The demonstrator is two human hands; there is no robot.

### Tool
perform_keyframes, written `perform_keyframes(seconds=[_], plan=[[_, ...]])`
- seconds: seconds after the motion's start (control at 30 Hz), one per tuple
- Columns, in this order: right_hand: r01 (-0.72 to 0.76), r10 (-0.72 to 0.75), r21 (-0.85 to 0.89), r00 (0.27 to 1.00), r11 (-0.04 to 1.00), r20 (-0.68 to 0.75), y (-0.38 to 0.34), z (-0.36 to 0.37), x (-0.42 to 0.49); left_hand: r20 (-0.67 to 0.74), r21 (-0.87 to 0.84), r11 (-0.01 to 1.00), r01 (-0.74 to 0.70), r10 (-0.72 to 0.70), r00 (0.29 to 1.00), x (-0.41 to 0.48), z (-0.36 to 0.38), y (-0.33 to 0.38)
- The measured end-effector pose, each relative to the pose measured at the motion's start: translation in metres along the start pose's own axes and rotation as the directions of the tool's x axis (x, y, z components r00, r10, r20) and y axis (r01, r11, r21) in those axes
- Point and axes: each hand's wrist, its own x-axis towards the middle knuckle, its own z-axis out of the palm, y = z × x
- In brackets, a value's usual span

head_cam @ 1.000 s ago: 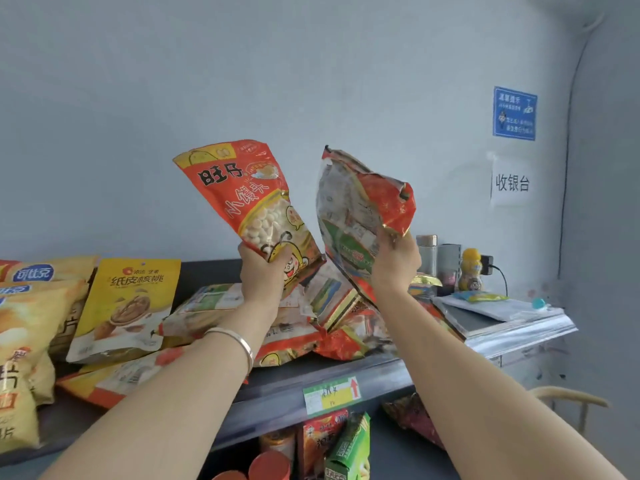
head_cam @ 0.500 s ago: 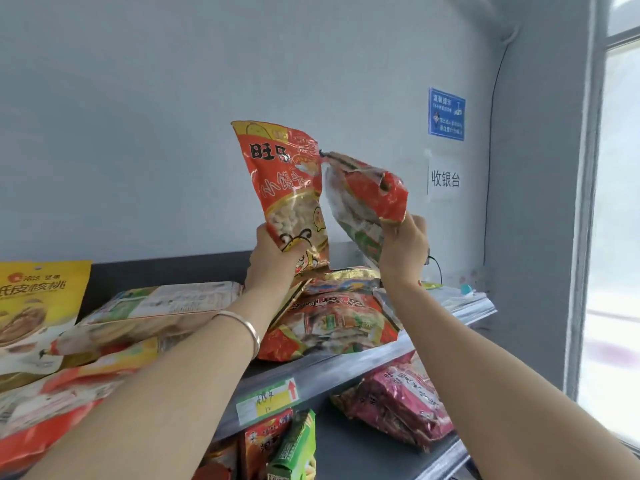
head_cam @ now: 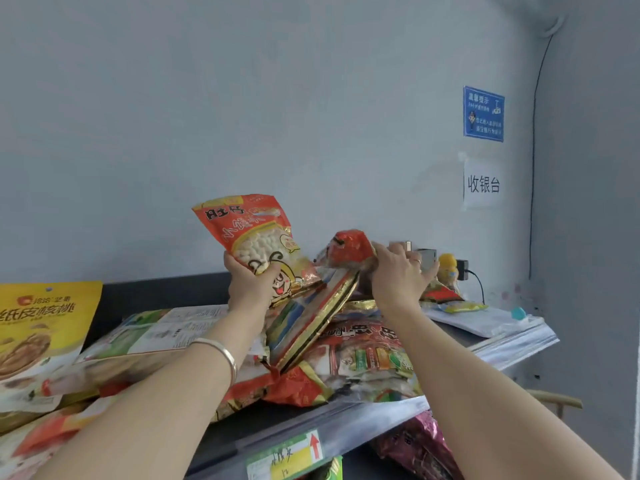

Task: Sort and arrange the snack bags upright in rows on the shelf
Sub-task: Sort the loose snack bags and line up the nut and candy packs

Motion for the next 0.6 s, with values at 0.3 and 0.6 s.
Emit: perform_keyframes(seconds=[0.3,0.6], plan=[[-0.030,-0.013,0.128,0.947,0.991,0.320,-0.005,0.037,0.000,0.113,-0.130,0.926,0.355,-0.341,0.933,0.017,-0.005,-0.020],[0.191,-0.215,0.255,0.974,0.948,0.072,-0.032,0.015,-0.028,0.062,-0.059,0.991,0.121,-0.117,0.991,0.003,-0.028,-0.013]])
